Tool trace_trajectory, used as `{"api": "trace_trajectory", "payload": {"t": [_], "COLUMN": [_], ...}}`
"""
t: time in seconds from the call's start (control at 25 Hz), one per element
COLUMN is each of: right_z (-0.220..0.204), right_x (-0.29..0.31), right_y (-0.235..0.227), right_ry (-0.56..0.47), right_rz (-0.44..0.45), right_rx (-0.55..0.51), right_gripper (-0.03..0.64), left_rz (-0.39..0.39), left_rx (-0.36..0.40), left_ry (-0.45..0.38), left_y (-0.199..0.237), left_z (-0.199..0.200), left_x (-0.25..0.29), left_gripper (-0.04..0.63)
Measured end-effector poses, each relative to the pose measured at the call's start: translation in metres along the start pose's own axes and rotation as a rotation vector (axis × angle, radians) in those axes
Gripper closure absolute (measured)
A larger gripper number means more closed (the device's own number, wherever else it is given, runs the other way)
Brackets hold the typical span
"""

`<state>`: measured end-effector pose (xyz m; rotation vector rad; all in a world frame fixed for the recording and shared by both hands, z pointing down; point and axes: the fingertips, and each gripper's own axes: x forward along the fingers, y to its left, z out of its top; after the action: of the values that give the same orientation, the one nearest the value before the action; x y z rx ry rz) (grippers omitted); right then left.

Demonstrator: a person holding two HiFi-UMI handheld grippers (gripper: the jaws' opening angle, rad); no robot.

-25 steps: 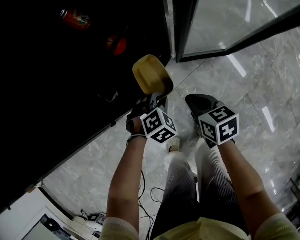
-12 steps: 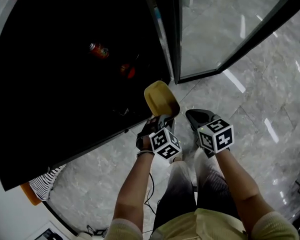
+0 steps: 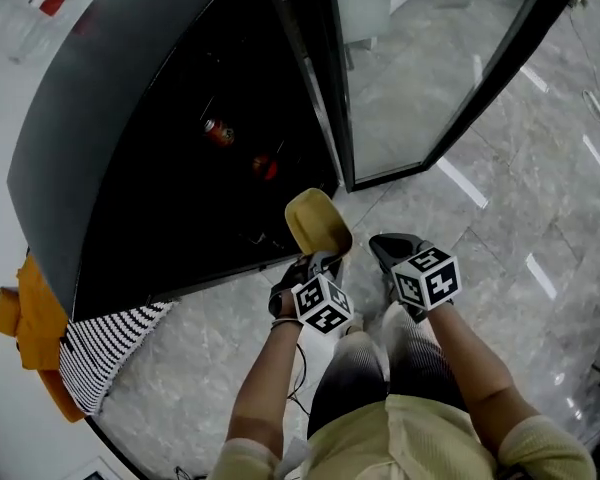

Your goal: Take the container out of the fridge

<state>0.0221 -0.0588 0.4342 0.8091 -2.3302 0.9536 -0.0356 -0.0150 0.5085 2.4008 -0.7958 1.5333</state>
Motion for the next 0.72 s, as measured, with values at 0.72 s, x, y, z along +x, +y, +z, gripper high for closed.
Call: {"api": "trace_trajectory", "payload": {"t": [0.72], "right_z": [0.045], "right_x": [-0.067], "right_y": [0.047], "right_ry": [-0.067], "right_rz": [0.045], "right_rx": [-0.057], "right_gripper": [0.588], "left_rz": [-0.009], "left_rx": [0.031], "left_ry": [-0.042], "left_y": [-0.028], "left_z": [0.039], "left_x": [-0.101], "left_gripper": [0.563]}}
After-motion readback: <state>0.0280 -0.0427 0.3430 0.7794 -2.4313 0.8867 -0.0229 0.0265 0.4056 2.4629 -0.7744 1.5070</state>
